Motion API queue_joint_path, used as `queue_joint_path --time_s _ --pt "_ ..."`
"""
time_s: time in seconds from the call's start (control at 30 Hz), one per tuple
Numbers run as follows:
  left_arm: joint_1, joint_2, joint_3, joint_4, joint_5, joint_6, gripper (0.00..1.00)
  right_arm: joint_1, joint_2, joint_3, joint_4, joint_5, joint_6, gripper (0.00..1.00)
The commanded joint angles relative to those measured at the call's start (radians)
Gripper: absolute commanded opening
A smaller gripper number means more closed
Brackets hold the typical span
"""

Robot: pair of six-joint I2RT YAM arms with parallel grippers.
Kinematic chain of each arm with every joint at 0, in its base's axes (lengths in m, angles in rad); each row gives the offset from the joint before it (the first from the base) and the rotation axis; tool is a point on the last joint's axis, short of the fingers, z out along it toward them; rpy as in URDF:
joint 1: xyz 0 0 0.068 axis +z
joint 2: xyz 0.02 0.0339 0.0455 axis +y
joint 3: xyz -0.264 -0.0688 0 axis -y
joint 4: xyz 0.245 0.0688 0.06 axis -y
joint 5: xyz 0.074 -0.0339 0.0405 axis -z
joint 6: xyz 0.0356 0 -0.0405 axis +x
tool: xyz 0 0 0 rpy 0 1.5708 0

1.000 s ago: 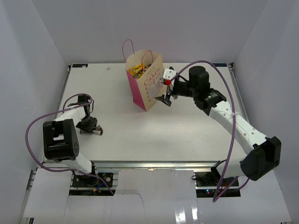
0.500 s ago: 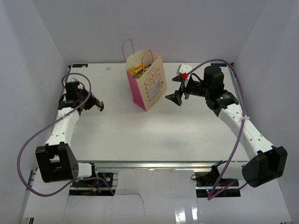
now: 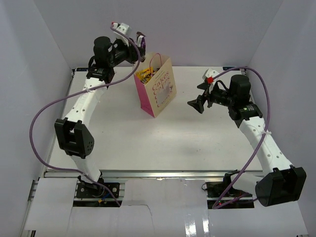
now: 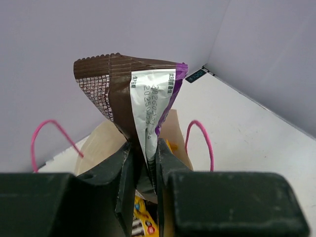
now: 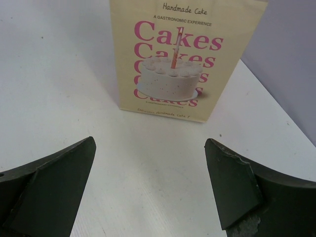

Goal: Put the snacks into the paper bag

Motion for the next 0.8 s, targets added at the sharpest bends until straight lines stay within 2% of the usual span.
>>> queue_joint_path --time_s 0.0,0.1,0.13,0.17,0.27,0.47,0.53,0.6,0.63,0.7,0.73,0.77 --pt "-0.029 0.086 0.134 -0.005 0.015 0.147 0.13 -0.036 -0.048 -0.019 0.012 -0.020 0.017 0.97" --pt "-0.060 0.138 0.171 -0.018 0.003 0.153 0.27 -0.062 -0.075 -0.036 0.002 -0.021 0.019 0.97" --pt "-0.069 0.142 0.171 -0.019 -0.006 0.153 0.34 -0.068 -0.086 -0.041 0.001 -0.021 0.017 0.97" --pt "-0.087 0.147 0.170 -0.021 -0.017 0.152 0.49 -0.079 -0.090 -0.045 -0.002 -0.020 0.016 0.97" --pt "-0.116 0.147 0.170 -0.034 -0.070 0.166 0.67 -0.097 -0.101 -0.053 -0.017 -0.015 0.017 0.97" --pt "-0.118 0.109 0.194 -0.073 -0.165 0.135 0.77 -0.114 -0.112 -0.047 -0.057 0.037 0.039 0.98" --pt "-0.118 0.051 0.194 -0.100 -0.228 0.118 0.82 -0.116 -0.106 -0.041 -0.074 0.147 0.078 0.97" --pt "-0.118 -0.012 0.144 -0.157 -0.349 0.115 0.87 -0.126 -0.097 -0.015 -0.120 0.231 0.157 0.93" --pt "-0.116 -0.105 0.103 -0.171 -0.397 0.076 0.92 -0.131 -0.097 -0.010 -0.134 0.312 0.181 0.90" --pt "-0.109 -0.223 -0.099 -0.166 -0.507 0.032 0.97 -0.139 -0.101 -0.004 -0.159 0.394 0.241 0.90" --pt "-0.103 -0.356 -0.185 -0.154 -0.543 -0.022 0.98 -0.139 -0.101 -0.004 -0.165 0.499 0.269 0.90" --pt "-0.087 -0.421 -0.273 -0.133 -0.548 -0.050 0.98 -0.140 -0.103 -0.008 -0.174 0.552 0.293 0.90"
